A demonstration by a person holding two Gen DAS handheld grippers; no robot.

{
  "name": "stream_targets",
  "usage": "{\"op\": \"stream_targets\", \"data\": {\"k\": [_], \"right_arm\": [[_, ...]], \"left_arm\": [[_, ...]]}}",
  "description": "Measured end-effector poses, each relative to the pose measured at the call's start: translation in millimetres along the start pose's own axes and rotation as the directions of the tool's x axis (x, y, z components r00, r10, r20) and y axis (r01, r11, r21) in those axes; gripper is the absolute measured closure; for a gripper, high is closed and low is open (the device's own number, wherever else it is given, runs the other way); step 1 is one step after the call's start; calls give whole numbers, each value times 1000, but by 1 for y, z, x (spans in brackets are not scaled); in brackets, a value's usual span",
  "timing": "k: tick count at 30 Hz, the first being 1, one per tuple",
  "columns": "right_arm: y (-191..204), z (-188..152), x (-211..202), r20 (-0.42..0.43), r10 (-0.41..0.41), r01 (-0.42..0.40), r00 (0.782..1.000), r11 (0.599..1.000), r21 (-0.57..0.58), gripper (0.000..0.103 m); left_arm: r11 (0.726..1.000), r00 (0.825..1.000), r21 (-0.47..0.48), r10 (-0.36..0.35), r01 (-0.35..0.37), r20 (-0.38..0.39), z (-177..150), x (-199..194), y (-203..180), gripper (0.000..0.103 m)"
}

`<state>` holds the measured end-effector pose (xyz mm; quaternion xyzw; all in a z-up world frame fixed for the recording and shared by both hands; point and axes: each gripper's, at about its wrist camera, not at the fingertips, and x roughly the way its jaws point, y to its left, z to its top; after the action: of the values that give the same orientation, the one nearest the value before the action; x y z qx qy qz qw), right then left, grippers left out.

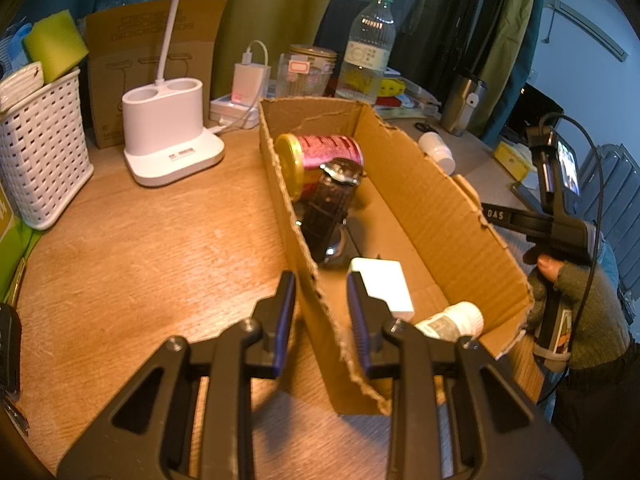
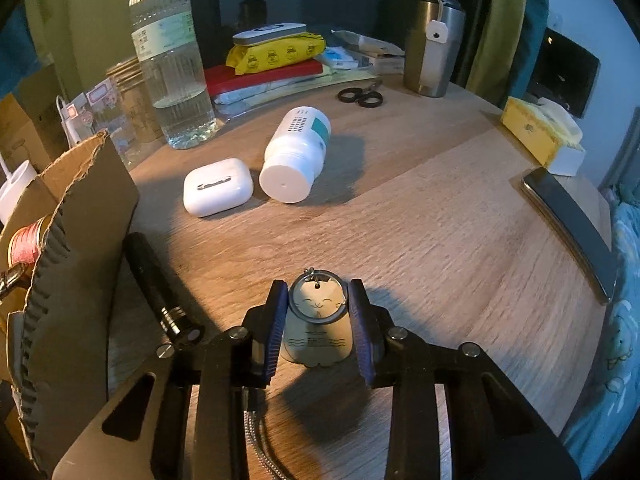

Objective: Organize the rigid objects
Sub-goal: 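Lift the keychain tag with the right tool and carry it over the box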

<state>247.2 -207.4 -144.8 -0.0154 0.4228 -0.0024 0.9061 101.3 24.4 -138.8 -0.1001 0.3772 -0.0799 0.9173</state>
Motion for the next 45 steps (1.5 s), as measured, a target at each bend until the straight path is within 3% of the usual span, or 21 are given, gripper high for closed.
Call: {"op": "stream_targets", "data": {"k": [12, 21, 35, 45], "right_arm": [[7, -3, -15, 46, 3, -2, 999, 1000, -26, 70], [12, 1, -54, 120, 34, -29, 992, 999, -42, 70], [65, 3, -133, 245, 157, -119, 957, 979, -165, 70], [103, -6, -157, 239, 257, -191, 936, 944, -267, 70]], "left_arm": [[1000, 1000, 2, 2, -2, 1, 0, 0, 0, 75], [1000, 1000, 9, 15, -15, 5, 0, -1, -2, 75], [1000, 1000, 15, 25, -25, 8, 0, -1, -4, 75], [1000, 1000, 15, 25, -25, 8, 0, -1, -4, 75]]}}
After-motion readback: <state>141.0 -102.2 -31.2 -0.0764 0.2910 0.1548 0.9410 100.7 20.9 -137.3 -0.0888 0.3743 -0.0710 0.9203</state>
